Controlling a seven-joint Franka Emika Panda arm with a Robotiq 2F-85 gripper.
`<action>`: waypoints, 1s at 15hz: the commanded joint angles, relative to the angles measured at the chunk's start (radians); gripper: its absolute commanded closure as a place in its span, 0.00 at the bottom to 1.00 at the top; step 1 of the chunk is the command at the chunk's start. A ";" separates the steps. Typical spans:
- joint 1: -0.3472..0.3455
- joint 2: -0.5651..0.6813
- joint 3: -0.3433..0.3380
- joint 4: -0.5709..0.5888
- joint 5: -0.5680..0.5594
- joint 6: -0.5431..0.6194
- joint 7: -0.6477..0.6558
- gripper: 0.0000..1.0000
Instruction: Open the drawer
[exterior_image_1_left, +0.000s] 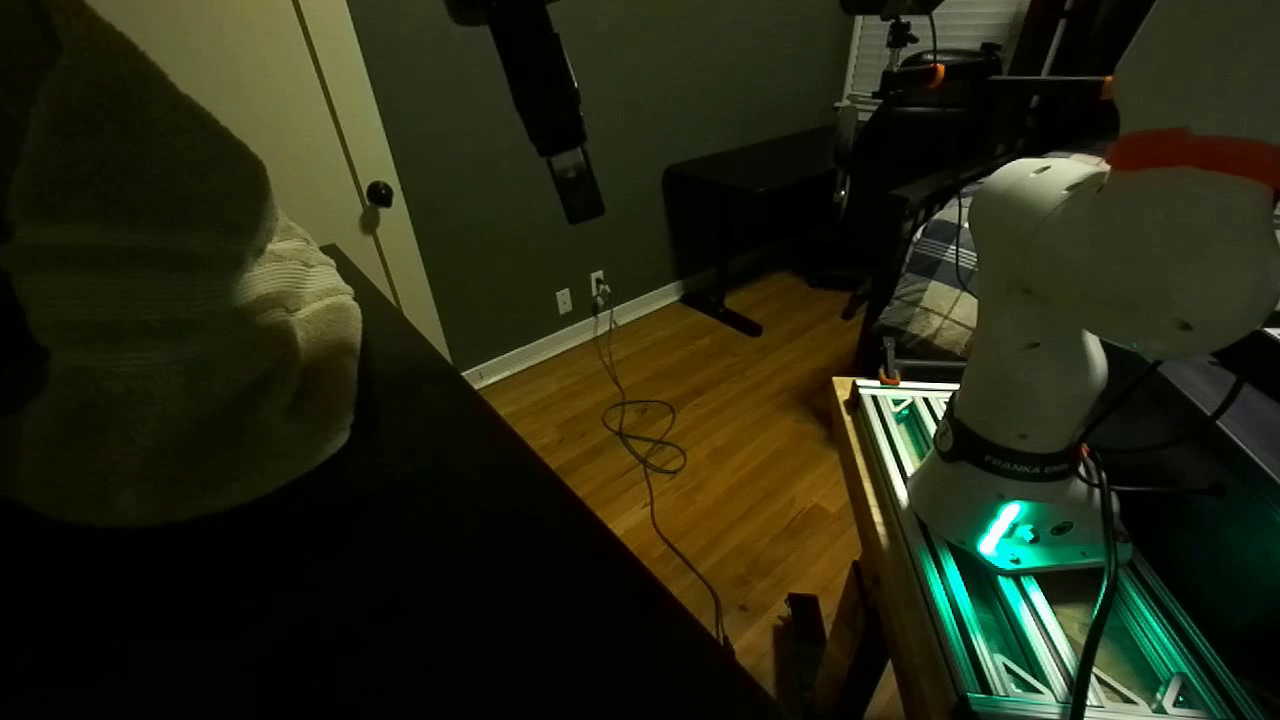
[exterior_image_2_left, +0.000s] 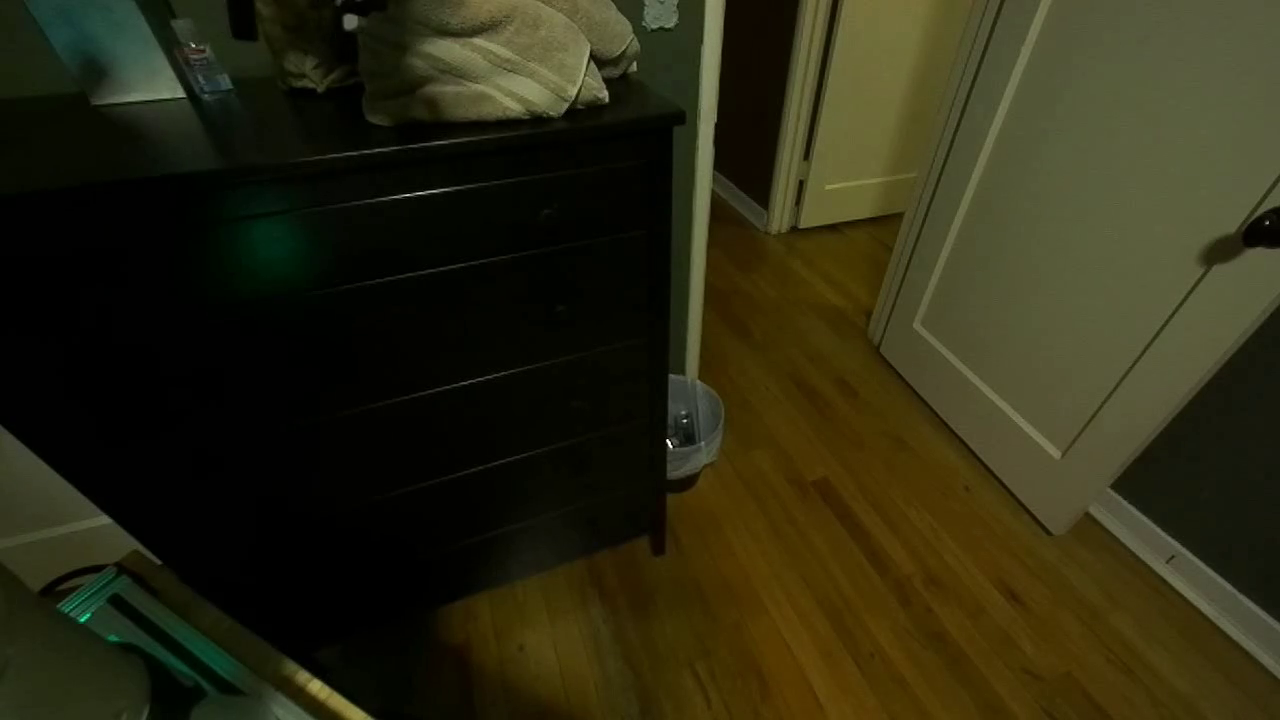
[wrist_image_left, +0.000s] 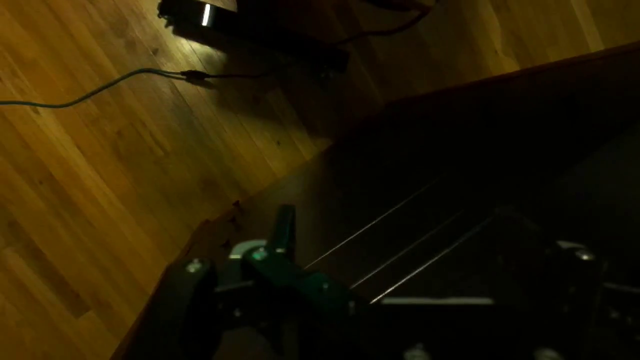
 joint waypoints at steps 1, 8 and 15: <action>-0.026 0.000 -0.010 -0.025 -0.128 0.026 -0.176 0.00; -0.068 -0.030 -0.123 -0.196 -0.191 0.345 -0.663 0.00; -0.122 0.002 -0.173 -0.322 -0.177 0.609 -0.788 0.00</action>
